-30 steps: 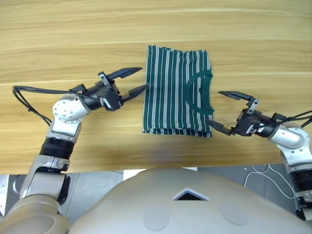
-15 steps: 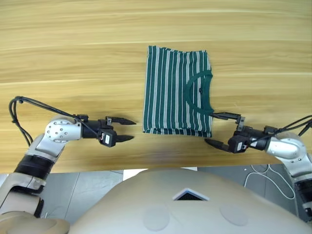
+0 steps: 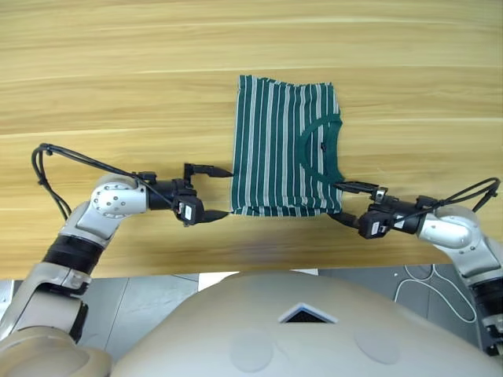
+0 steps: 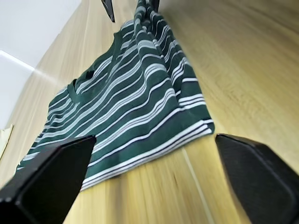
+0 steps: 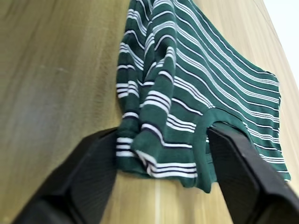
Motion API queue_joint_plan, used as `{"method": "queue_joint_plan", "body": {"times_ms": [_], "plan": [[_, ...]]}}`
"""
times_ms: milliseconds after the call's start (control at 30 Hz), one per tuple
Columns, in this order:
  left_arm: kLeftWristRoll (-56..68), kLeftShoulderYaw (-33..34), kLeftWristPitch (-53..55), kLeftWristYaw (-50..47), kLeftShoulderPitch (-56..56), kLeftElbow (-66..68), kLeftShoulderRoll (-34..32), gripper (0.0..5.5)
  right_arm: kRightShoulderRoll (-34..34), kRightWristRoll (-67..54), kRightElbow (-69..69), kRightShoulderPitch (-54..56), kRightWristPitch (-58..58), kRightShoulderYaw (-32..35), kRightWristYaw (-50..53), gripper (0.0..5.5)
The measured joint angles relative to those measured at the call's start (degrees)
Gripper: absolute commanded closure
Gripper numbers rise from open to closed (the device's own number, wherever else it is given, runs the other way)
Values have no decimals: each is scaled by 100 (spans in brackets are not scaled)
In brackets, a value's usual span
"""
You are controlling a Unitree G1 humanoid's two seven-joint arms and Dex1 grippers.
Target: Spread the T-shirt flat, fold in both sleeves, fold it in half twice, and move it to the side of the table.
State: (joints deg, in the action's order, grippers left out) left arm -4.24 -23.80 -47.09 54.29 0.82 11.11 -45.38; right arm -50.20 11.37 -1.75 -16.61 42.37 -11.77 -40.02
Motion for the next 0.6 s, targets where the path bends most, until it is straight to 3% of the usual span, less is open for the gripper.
{"method": "queue_joint_plan", "body": {"times_ms": [233, 467, 600], "plan": [[-10, -269, -45, 18, 168, 43, 81, 37, -4, 55, -7, -14, -23, -102, -3, 400], [-118, -425, -186, 1, 243, 137, 97, 150, -12, 100, 26, -81, -83, -109, -8, 518], [-186, -491, -218, 0, 240, 141, 65, 211, -12, 114, 52, -93, -119, -110, -8, 534]]}}
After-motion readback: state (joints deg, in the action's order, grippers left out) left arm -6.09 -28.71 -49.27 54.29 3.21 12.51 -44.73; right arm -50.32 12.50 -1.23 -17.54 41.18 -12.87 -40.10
